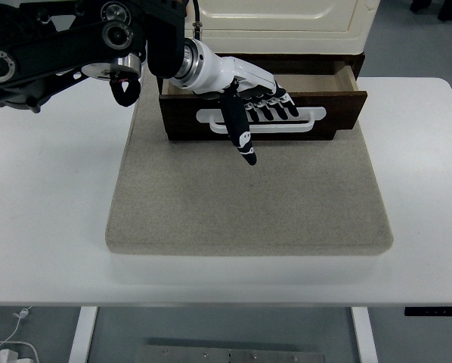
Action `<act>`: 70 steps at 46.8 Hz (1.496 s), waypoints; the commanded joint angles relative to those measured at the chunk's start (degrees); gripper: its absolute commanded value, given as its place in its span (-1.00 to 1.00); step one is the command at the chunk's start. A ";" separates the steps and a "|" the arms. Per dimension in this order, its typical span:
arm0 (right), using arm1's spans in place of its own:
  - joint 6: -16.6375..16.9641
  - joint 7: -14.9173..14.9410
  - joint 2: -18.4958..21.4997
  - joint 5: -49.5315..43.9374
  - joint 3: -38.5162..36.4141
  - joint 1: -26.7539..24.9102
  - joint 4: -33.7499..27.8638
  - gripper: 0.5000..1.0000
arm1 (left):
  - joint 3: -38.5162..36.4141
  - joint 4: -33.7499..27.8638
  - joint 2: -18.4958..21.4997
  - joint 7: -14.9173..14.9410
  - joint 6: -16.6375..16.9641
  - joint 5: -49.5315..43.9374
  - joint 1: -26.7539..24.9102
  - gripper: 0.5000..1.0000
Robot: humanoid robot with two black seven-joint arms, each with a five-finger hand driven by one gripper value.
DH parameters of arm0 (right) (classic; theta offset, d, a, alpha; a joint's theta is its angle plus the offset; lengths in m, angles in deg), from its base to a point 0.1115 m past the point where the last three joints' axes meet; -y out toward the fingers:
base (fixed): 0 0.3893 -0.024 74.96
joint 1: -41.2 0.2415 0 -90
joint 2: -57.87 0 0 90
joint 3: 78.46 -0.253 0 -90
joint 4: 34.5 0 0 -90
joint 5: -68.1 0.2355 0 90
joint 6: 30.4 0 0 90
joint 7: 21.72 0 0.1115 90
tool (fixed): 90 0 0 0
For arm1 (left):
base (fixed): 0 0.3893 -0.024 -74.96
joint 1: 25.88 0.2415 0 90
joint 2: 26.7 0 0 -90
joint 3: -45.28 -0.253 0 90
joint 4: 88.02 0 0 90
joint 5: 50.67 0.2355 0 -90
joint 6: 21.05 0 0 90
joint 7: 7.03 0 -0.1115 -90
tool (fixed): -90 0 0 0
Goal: Open the drawer under the combination cabinet
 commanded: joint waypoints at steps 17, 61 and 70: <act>0.00 0.00 0.00 -0.03 0.00 -0.09 0.00 0.71 | 2.42 0.00 0.01 -0.08 -0.18 -0.13 -0.26 1.00; 0.09 0.00 0.00 -0.03 0.09 0.00 0.00 0.71 | 20.43 4.13 -0.25 -8.43 -4.40 -2.86 0.45 1.00; 0.09 0.00 0.00 -0.03 0.09 0.00 0.00 0.71 | 25.26 7.12 -0.25 -12.21 -4.31 -4.88 0.54 1.00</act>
